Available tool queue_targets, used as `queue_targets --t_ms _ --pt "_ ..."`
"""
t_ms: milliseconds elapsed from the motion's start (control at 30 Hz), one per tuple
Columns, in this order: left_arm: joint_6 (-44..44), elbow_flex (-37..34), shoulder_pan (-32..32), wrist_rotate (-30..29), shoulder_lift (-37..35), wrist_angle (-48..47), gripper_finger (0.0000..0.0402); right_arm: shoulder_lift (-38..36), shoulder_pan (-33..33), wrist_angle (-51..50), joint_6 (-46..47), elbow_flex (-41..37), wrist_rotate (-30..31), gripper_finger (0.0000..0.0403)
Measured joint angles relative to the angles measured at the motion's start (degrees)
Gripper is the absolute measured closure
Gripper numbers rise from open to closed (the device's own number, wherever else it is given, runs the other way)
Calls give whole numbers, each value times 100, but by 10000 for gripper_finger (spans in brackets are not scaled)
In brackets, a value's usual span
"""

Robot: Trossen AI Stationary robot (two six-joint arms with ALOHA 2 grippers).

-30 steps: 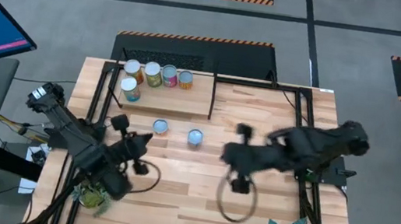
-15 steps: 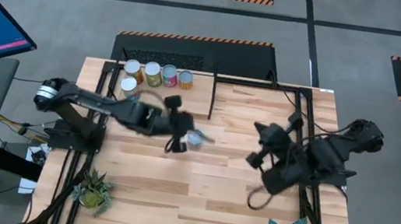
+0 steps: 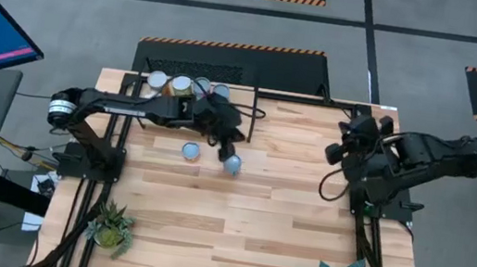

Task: Pick and place cans onto a shelf
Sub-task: Put the corn can on the shelf aligned with the yellow can

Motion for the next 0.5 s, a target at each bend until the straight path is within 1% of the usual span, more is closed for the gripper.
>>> queue_targets --t_ms 33,67,100,167,233,333,400,500 --pt "130 25 -36 3 88 271 372 -114 -85 211 9 -157 -56 364" --pt "211 22 -58 -5 142 336 363 -202 -164 403 9 -291 -167 363" --pt "245 -3 -62 -23 192 176 353 -268 -233 617 9 -425 -323 362" --pt "239 -4 -62 -64 313 235 334 -350 -344 1014 -86 -644 -603 361" --pt "116 1 -56 -71 398 88 315 -369 -432 1185 -221 -842 -876 361" --pt "75 6 -89 208 544 -138 286 -296 -558 1240 -205 -1069 -1018 361" --pt "234 -1 -168 312 613 -355 267 -236 -636 1285 -199 -1164 -1024 361" --pt "599 10 -321 255 775 -561 245 -145 -767 1348 -78 -1292 -1152 360"
